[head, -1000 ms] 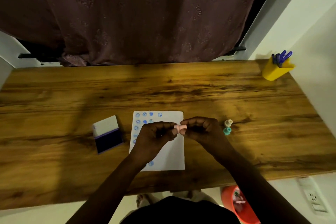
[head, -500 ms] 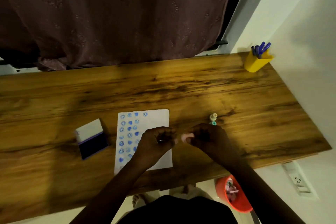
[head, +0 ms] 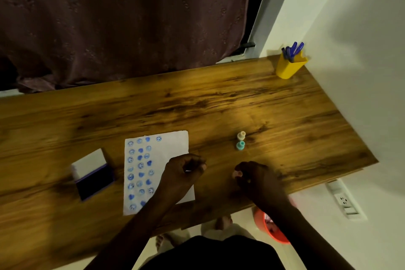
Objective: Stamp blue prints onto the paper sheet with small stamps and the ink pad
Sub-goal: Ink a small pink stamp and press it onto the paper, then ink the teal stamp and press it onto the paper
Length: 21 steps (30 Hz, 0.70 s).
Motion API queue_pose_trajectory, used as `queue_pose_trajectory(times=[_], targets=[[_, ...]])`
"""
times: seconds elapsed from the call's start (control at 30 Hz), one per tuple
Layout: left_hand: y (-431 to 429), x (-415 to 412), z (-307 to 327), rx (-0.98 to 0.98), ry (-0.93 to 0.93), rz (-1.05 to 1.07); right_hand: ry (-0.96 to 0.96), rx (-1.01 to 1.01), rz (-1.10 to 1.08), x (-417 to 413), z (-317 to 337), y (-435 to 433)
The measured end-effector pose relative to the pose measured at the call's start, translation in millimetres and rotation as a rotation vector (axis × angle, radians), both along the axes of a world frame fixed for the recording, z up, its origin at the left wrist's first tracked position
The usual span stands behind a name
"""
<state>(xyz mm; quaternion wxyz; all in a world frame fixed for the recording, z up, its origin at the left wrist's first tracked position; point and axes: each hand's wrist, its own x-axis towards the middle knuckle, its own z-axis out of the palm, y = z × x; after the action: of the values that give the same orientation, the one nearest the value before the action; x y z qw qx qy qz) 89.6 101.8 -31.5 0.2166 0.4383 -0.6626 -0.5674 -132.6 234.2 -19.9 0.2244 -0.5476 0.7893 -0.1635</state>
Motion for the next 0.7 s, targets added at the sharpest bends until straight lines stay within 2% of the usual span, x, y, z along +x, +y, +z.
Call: queue_pose_trajectory(times=[0.37, 0.47, 0.6, 0.7], targets=[[5.4, -7.0, -2.1, 0.031, 0.017, 0.027, -0.026, 0.059, 0.106, 3.0, -7.6, 0.9], [5.1, -5.8, -1.3, 0.029, 0.016, 0.033, -0.041, 0.032, 0.063, -6.6, 1.2, -4.2], [5.6, -8.6, 1.3, 0.035, 0.020, 0.044, 0.097, -0.151, -0.026, -29.8, 12.0, -27.5], [6.3, -10.4, 3.6, 0.031, 0.015, 0.055, 0.186, -0.162, -0.012, -41.2, 13.5, -45.3]])
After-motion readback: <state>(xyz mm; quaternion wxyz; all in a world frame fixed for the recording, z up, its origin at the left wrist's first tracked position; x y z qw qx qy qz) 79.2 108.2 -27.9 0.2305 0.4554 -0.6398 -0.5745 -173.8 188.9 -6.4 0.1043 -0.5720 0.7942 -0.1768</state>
